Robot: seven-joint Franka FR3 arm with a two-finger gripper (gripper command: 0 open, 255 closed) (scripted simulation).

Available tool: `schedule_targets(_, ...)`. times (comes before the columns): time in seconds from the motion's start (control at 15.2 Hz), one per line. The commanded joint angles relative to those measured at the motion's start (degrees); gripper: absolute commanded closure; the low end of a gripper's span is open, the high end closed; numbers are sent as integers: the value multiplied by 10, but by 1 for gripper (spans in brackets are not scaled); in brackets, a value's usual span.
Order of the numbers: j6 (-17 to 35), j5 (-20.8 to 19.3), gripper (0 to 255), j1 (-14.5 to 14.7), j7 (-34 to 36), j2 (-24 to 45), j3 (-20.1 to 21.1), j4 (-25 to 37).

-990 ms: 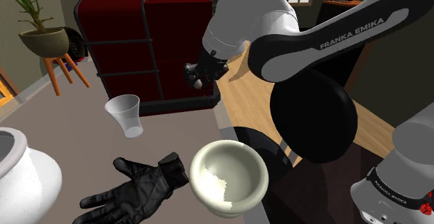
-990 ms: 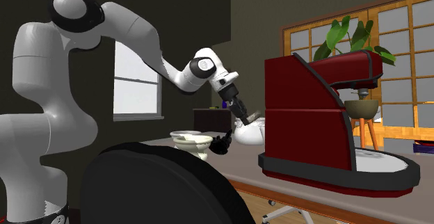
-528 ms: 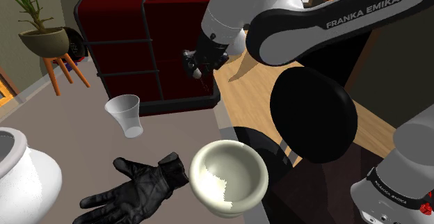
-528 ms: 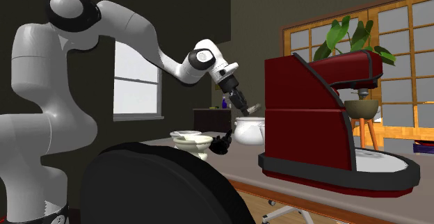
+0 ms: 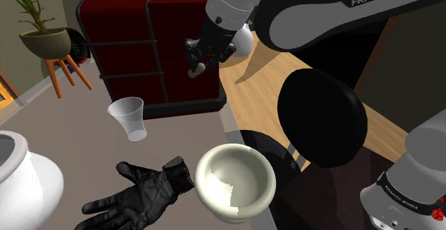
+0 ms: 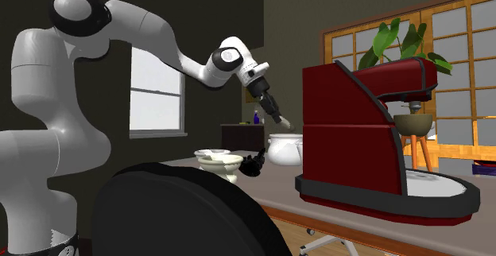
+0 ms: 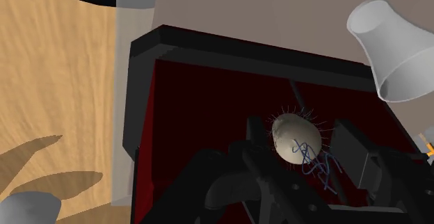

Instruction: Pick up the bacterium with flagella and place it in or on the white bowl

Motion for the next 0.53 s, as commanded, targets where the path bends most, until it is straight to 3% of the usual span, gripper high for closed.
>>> schedule_targets(0.0, -9, 9, 255, 12, 16, -18, 8, -5)
schedule_targets(0.46, -49, 28, 255, 44, 85, -66, 55, -4)
